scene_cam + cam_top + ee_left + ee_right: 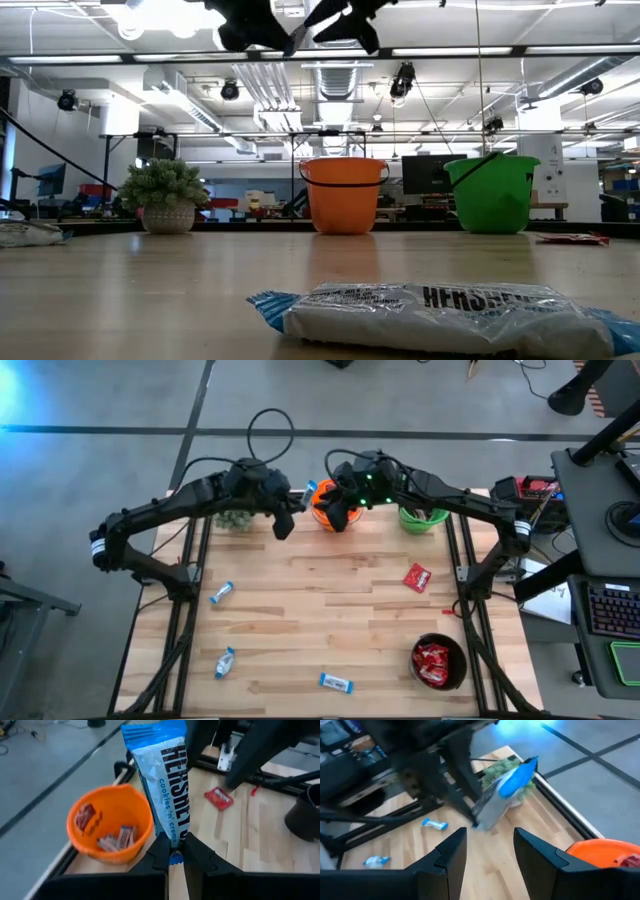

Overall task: Organize candy in baskets
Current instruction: Put the white chocolate into the orange bucket

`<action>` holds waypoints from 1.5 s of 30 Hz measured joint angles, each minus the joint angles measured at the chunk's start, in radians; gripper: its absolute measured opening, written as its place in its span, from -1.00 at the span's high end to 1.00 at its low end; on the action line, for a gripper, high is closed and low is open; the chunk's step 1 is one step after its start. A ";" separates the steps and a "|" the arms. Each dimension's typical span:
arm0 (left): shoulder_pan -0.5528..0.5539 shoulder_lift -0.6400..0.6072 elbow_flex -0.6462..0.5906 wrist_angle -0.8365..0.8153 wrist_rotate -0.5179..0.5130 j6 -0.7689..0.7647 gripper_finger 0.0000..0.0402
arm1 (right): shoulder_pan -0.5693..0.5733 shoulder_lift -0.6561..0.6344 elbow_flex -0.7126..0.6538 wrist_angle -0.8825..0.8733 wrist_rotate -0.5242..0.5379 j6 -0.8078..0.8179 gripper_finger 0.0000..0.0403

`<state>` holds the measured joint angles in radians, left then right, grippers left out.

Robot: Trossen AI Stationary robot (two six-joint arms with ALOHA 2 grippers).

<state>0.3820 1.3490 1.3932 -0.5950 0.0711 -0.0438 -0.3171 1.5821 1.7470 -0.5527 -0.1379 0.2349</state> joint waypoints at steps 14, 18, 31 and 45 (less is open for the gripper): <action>-0.007 0.145 0.099 -0.009 -0.001 0.063 1.00 | -0.064 0.040 0.000 0.059 0.007 -0.018 0.24; -0.010 0.143 0.100 -0.008 -0.001 0.073 1.00 | -0.090 0.040 0.000 0.035 0.007 -0.002 0.26; -0.006 0.143 0.132 -0.015 -0.047 0.128 1.00 | -0.095 0.038 0.001 0.027 -0.045 -0.011 0.90; -0.006 0.141 0.132 0.004 -0.134 0.145 0.79 | -0.095 0.009 0.000 0.013 -0.071 -0.071 0.93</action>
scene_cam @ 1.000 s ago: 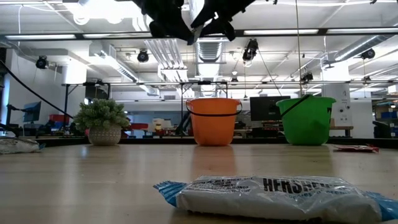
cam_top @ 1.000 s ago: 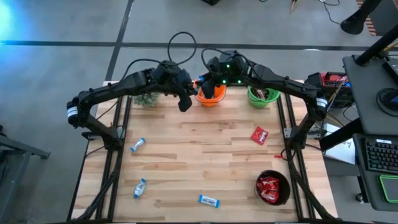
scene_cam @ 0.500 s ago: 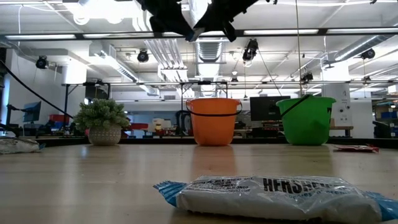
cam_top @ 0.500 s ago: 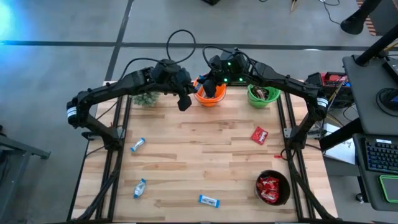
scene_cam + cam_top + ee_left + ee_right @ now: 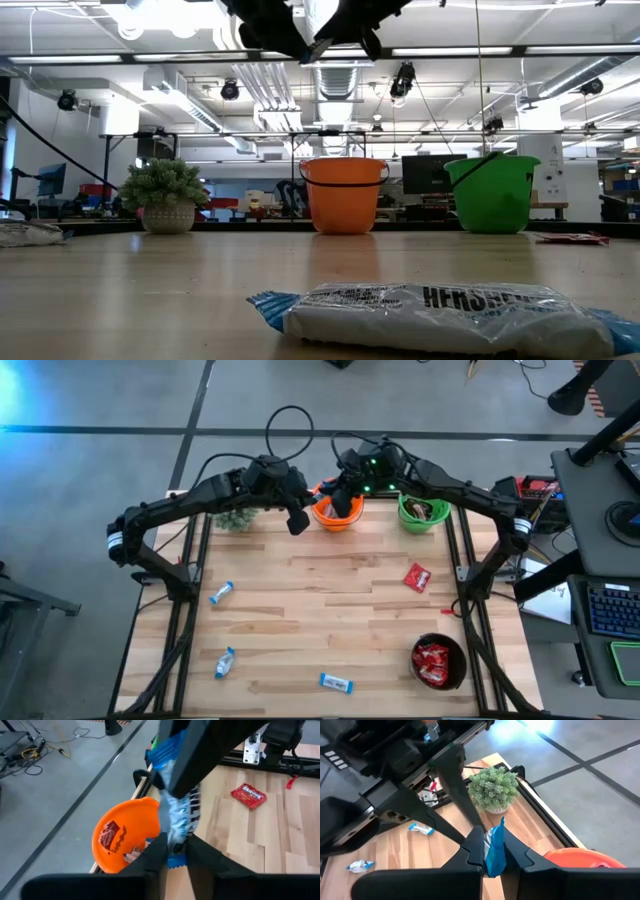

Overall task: Organize candy in baskets
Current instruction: Put the white chocolate into the orange bucket

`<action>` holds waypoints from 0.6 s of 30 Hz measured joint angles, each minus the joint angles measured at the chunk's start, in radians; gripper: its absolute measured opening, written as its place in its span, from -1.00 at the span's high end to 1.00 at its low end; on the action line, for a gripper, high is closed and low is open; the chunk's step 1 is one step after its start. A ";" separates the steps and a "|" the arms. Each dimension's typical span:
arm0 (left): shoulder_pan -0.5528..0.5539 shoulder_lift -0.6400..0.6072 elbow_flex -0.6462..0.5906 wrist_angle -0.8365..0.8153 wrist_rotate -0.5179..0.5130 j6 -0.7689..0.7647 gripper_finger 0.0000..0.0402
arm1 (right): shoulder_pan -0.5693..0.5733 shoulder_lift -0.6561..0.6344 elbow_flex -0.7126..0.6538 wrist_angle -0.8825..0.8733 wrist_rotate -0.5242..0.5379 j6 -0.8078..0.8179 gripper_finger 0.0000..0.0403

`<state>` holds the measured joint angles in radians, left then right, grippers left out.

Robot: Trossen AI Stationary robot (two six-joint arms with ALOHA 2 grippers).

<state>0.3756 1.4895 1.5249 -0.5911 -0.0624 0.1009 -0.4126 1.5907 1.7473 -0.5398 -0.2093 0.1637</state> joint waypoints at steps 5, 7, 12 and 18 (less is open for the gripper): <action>0.001 -0.001 0.004 -0.003 -0.004 0.001 0.49 | 0.000 -0.017 0.000 -0.022 -0.005 -0.026 0.93; 0.001 -0.001 0.009 -0.006 -0.005 0.007 0.37 | 0.000 -0.024 0.000 -0.037 -0.004 -0.042 0.93; 0.004 -0.002 0.074 -0.078 -0.020 0.033 0.16 | -0.012 -0.054 -0.002 -0.162 0.062 -0.088 0.93; 0.002 -0.002 0.203 -0.179 -0.007 0.052 0.09 | -0.035 -0.102 -0.002 -0.354 0.191 -0.136 0.94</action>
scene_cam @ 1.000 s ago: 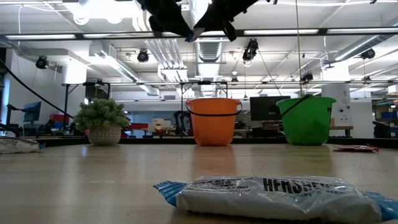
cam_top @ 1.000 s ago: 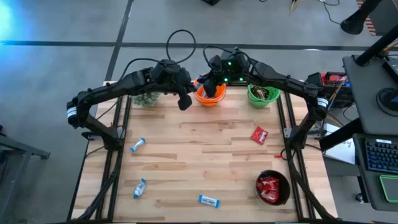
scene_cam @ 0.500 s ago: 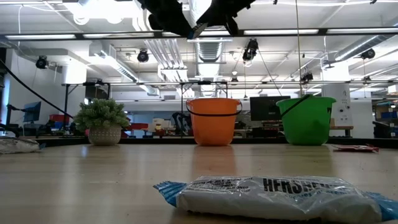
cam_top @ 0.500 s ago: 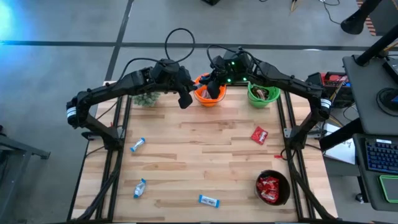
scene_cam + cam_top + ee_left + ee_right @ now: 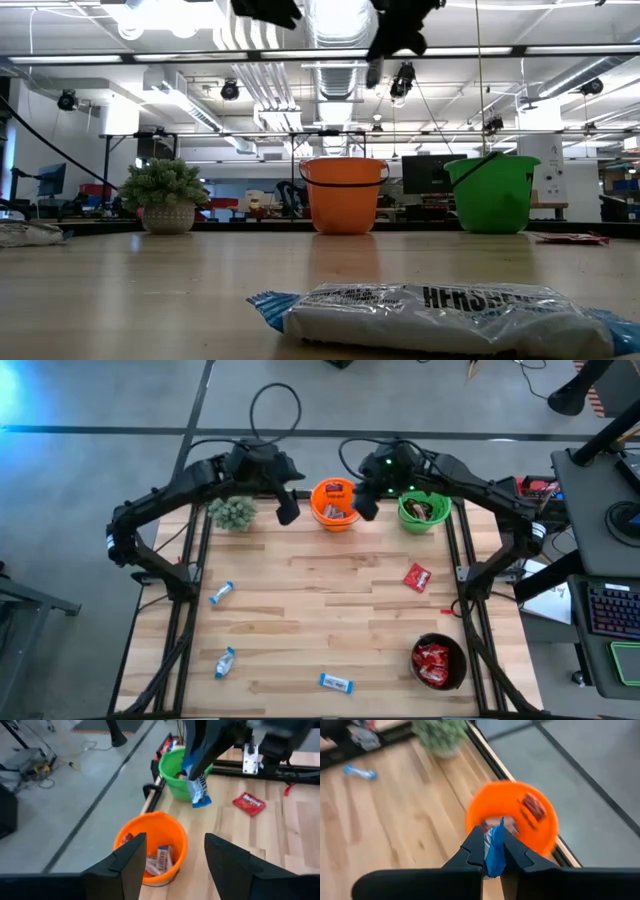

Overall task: Organize candy in baskets
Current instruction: Put the white chocolate into the orange bucket

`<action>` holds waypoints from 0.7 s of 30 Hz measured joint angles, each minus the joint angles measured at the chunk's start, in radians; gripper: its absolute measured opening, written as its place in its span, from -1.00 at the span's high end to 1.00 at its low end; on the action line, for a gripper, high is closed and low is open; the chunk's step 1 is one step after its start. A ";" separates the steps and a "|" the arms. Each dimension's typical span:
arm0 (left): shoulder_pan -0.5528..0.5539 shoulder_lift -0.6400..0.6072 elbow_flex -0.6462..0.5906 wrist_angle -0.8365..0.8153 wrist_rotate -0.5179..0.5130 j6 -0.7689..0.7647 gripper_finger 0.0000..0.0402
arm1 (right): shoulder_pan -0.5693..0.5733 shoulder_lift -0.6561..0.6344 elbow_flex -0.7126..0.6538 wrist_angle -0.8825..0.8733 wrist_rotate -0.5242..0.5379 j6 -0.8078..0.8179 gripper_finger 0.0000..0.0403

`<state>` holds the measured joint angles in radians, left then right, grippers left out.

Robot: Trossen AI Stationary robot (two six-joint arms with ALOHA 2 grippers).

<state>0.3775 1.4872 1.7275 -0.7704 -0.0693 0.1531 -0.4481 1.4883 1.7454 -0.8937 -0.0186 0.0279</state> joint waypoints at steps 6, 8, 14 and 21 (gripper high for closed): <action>0.000 0.000 0.156 -0.191 -0.005 0.040 0.10 | -0.050 -0.046 0.000 -0.141 0.020 -0.043 0.94; 0.000 0.000 0.203 -0.257 -0.018 0.044 0.10 | -0.072 -0.063 0.000 -0.182 0.022 -0.051 0.94; 0.000 0.000 0.314 -0.420 -0.118 0.042 0.10 | -0.122 -0.107 0.000 -0.229 0.022 -0.070 0.94; 0.000 0.001 0.349 -0.494 -0.143 0.016 0.10 | -0.135 -0.100 0.000 -0.162 0.015 -0.085 0.94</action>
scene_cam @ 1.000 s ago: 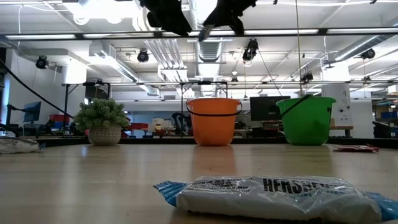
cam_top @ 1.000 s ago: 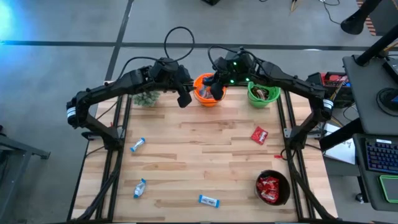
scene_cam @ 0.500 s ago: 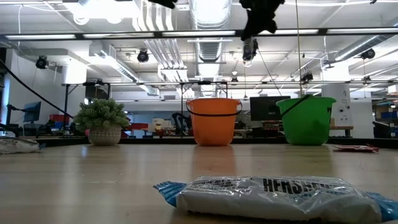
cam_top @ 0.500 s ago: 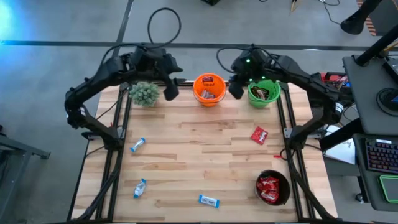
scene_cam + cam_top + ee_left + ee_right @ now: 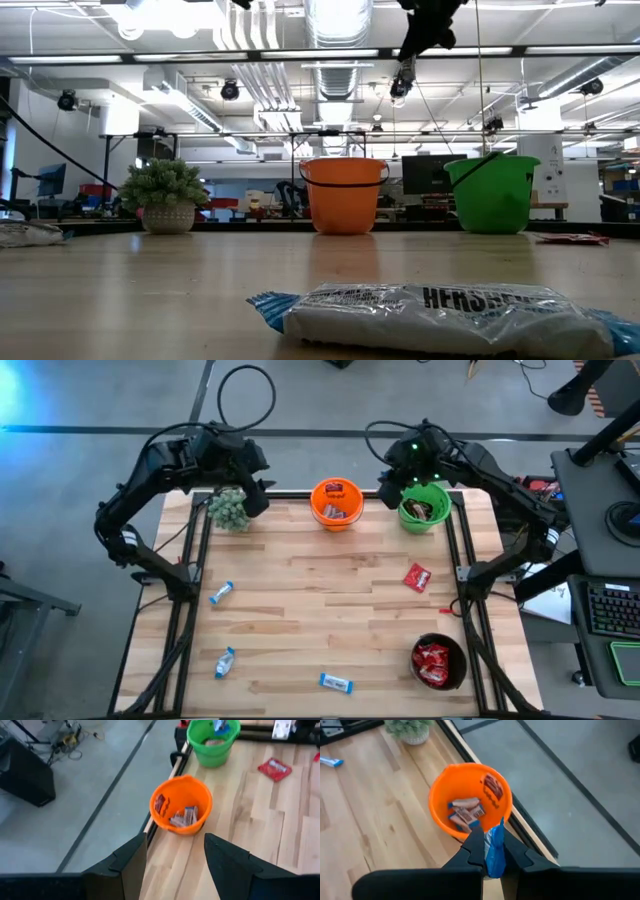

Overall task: Organize candy in baskets
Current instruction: Put the white chocolate into the orange bucket, then put the red chocolate into the black bucket

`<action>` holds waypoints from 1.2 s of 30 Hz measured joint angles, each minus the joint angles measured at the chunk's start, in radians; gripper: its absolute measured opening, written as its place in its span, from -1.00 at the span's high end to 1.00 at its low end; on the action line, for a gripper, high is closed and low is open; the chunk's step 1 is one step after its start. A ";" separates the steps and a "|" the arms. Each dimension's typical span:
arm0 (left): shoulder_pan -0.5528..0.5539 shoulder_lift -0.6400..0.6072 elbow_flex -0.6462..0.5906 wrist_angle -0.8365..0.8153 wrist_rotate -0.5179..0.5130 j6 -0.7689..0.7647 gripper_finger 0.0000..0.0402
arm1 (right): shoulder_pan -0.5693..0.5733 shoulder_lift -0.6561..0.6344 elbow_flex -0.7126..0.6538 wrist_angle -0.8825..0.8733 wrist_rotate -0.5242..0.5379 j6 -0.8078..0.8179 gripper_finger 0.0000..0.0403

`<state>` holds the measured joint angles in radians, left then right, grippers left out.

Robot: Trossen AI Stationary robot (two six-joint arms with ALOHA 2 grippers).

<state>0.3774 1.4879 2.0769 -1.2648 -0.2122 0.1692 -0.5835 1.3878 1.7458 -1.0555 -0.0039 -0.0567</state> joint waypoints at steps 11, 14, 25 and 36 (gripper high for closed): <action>0.000 -0.001 -0.043 -0.076 -0.061 -0.003 0.10 | -0.006 0.168 0.001 0.154 -0.086 -0.036 0.94; -0.001 -0.001 -0.043 -0.102 -0.068 -0.020 0.10 | -0.015 0.225 0.001 0.179 -0.098 -0.038 0.94; -0.001 -0.002 -0.043 -0.120 -0.069 -0.040 0.10 | -0.021 0.333 0.001 0.341 -0.230 -0.140 0.63; -0.001 -0.002 -0.043 -0.142 -0.070 -0.029 0.10 | -0.024 0.286 0.001 0.270 -0.282 -0.137 0.25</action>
<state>0.3767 1.4857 2.0338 -1.4065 -0.2825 0.1406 -0.6071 1.6735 1.7470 -0.7851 -0.2862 -0.1935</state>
